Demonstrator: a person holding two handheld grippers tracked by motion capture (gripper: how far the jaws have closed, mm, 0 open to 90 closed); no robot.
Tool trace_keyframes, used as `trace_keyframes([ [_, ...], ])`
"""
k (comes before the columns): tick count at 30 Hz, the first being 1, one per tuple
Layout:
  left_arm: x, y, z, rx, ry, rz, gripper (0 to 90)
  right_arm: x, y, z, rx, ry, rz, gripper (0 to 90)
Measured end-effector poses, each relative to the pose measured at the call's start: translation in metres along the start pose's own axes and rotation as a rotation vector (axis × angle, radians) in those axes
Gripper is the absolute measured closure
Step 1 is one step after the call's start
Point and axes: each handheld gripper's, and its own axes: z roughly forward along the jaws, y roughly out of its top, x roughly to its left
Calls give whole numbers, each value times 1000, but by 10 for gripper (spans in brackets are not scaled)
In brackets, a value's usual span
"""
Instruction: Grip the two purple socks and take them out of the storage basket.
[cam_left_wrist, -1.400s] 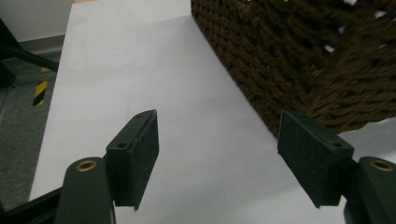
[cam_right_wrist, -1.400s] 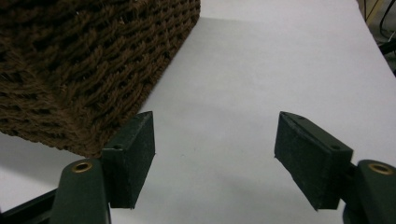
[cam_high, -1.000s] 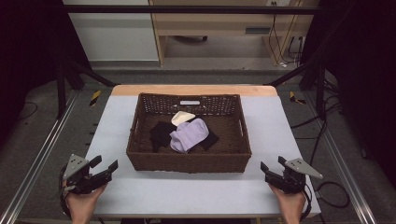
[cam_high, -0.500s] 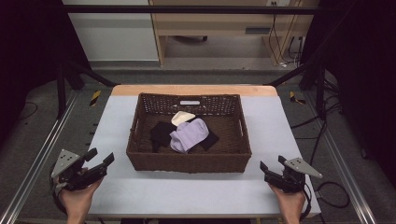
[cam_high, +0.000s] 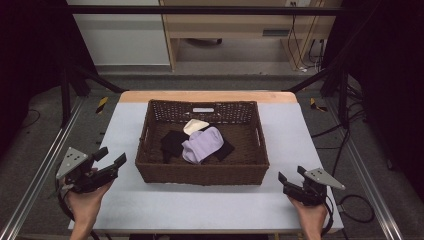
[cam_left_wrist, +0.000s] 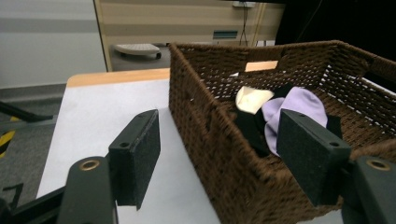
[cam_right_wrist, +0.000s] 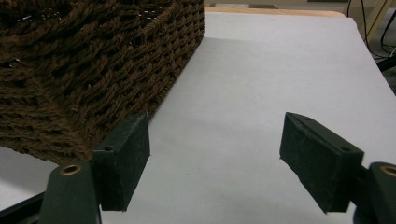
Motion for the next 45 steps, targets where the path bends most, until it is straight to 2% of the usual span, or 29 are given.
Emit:
trace_keyframes([
  [18,-36,45,38,-15,-81,75,307,-1,0,3,-3,-6,-12,244],
  [28,-56,66,56,-23,-94,125,312,-1,1,4,-1,-8,-19,246],
  [32,-63,71,65,-19,-93,148,320,-1,1,4,-1,-9,-18,247],
  [39,-71,77,84,-1,-91,164,329,-1,1,5,0,-11,-18,249],
  [45,-77,81,107,23,-111,180,331,-2,1,5,2,-15,-19,251],
])
